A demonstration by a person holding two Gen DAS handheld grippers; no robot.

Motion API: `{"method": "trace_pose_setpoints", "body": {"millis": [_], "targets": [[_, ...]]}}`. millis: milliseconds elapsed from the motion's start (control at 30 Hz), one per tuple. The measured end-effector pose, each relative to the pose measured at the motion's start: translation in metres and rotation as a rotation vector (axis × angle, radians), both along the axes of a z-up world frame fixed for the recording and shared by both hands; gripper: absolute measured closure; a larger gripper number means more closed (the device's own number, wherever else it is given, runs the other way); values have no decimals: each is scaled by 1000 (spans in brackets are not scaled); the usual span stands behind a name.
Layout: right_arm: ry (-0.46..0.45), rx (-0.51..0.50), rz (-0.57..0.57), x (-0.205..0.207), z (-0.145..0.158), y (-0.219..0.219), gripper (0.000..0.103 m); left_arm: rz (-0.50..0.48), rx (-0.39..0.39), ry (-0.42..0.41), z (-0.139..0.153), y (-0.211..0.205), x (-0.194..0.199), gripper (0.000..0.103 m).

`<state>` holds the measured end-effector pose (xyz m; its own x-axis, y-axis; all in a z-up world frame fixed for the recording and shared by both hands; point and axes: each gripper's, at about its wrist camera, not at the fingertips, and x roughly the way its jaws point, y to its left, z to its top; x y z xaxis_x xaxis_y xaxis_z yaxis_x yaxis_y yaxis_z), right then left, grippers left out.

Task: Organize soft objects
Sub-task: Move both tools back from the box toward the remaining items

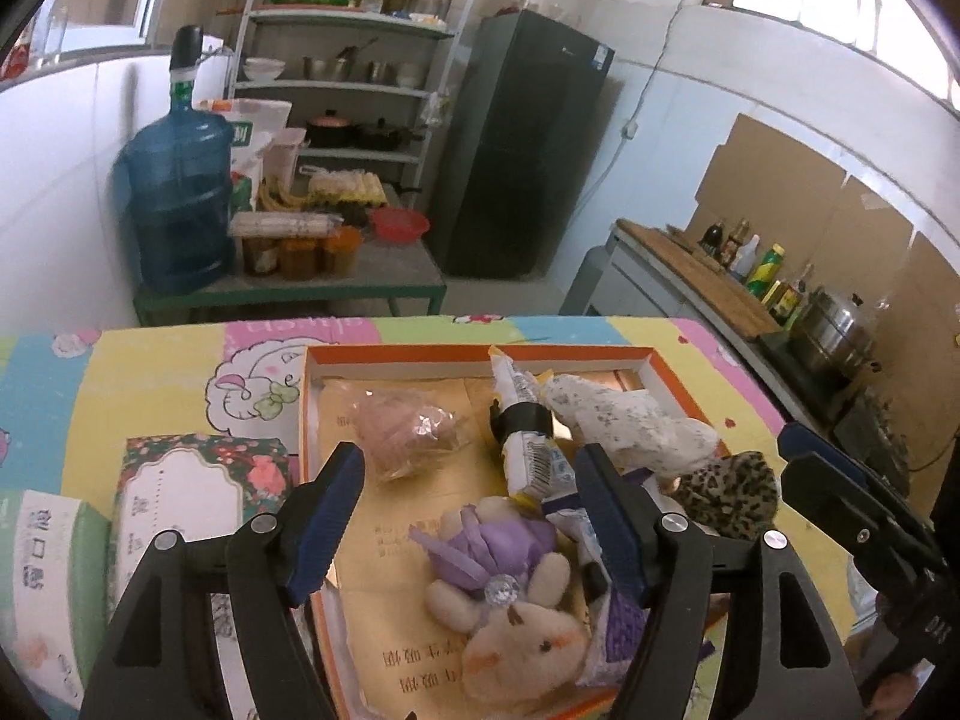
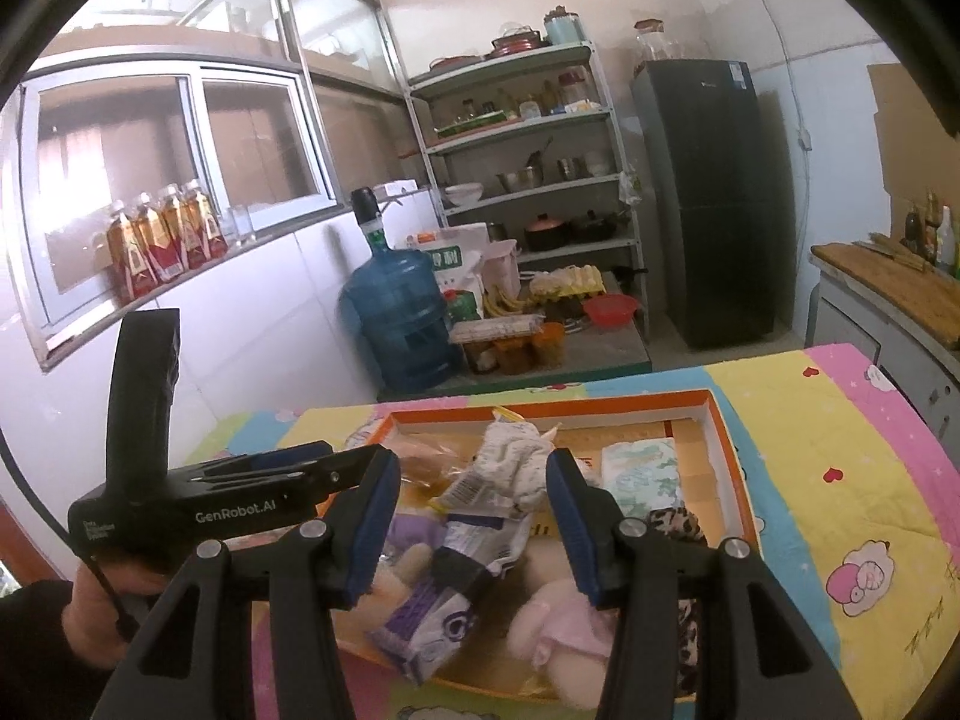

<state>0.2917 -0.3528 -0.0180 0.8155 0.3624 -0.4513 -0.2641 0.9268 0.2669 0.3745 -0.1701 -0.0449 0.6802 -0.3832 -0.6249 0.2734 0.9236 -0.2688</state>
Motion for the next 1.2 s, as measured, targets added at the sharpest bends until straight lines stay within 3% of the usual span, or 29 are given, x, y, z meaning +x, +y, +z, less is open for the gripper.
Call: {"method": "trace_pose_setpoints", "body": {"millis": [667,967,1200], "targets": [[-64,19,24,-60,11,29,52,-13,-12,-190,29,37,-98,29],[-91,-17,74,-91,11,66,52,-8,-17,-238,33,66,-143,29],[-113,-16,72,-108,7,87,52,53,23,-260,28,95,-173,29]]}}
